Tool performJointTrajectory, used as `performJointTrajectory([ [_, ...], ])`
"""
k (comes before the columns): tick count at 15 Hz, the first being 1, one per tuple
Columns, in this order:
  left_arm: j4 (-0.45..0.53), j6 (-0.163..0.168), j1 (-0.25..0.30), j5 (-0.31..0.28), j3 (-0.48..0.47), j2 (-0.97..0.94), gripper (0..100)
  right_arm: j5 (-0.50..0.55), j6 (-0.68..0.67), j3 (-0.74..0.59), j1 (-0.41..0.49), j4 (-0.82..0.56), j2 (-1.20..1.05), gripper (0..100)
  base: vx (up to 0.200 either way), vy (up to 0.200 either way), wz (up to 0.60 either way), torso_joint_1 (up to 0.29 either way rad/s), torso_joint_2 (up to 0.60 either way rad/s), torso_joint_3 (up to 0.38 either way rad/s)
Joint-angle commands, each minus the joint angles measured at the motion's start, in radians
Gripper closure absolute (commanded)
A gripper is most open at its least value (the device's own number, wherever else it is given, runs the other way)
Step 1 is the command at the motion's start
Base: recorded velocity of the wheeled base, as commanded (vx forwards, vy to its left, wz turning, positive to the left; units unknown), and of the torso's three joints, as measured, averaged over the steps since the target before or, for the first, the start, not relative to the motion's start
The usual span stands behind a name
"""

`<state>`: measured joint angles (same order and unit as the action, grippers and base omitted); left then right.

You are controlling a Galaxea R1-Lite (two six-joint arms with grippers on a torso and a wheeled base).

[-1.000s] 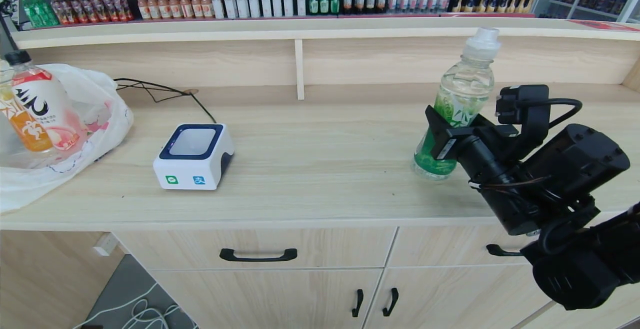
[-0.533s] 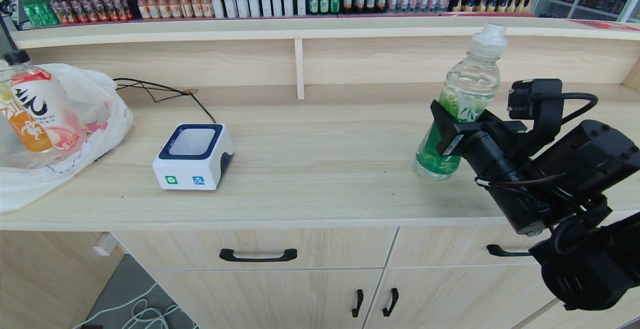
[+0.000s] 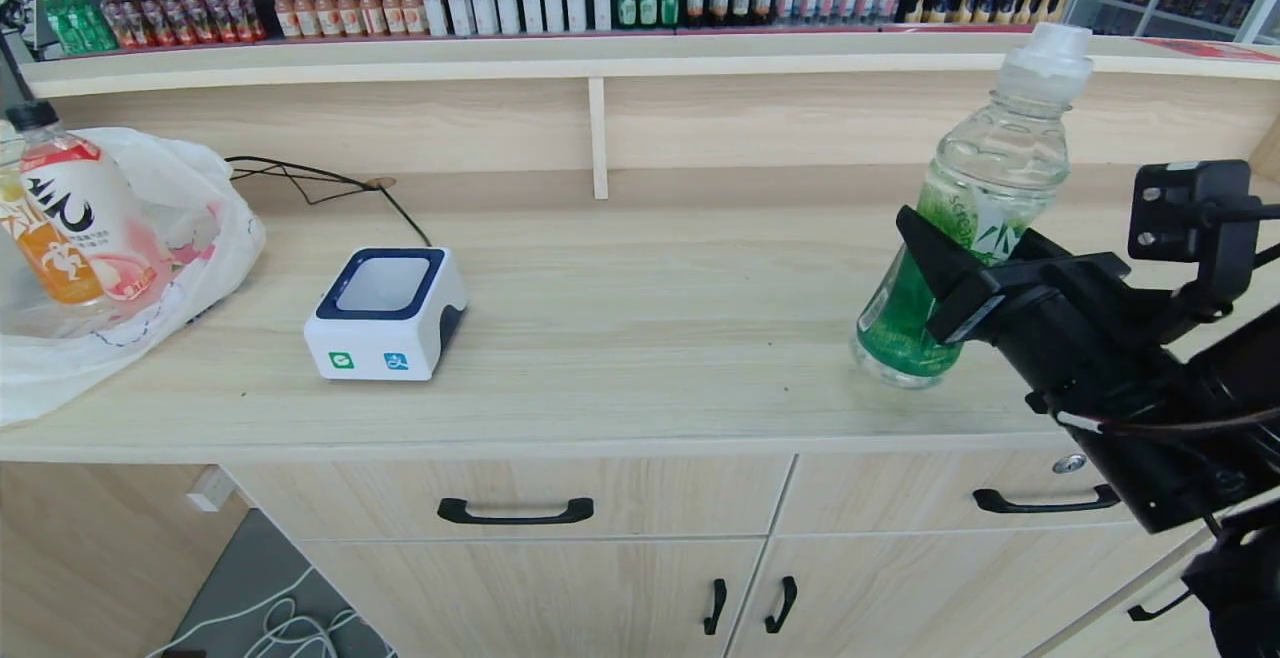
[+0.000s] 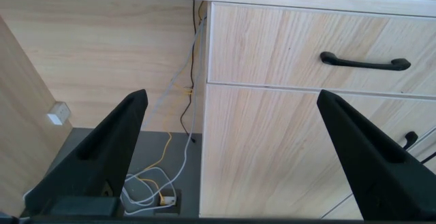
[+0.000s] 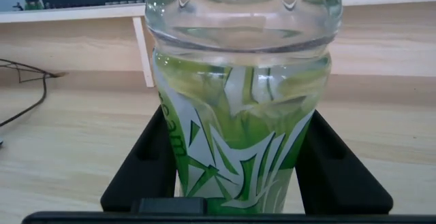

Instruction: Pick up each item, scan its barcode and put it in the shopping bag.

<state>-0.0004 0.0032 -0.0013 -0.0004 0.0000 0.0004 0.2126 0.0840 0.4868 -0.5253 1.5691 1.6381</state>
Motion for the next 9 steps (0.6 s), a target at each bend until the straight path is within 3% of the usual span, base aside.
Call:
performJointTrajectory([
  [1,-0.001,0.0,0.0,0.0,0.0,0.0,0,-0.021,-0.01,-0.079,-0.078,0.002,-0.098,100,0.0,0.0,0.0,0.0,0.0,0.0],
  [5,-0.001,0.0,0.0,-0.001,0.0,0.0,0,-0.022,-0.076,-0.201,-0.17,0.002,-0.198,100,0.0,0.0,0.0,0.0,0.0,0.0],
  [7,-0.001,0.0,0.001,0.0,0.0,0.0,0,-0.025,-0.173,-0.224,-0.203,0.002,-0.234,100,0.0,0.0,0.0,0.0,0.0,0.0],
  [9,0.0,0.0,0.0,-0.001,0.0,0.0,0,-0.117,-0.245,-0.229,-0.203,0.002,-0.245,100,0.0,0.0,0.0,0.0,0.0,0.0],
])
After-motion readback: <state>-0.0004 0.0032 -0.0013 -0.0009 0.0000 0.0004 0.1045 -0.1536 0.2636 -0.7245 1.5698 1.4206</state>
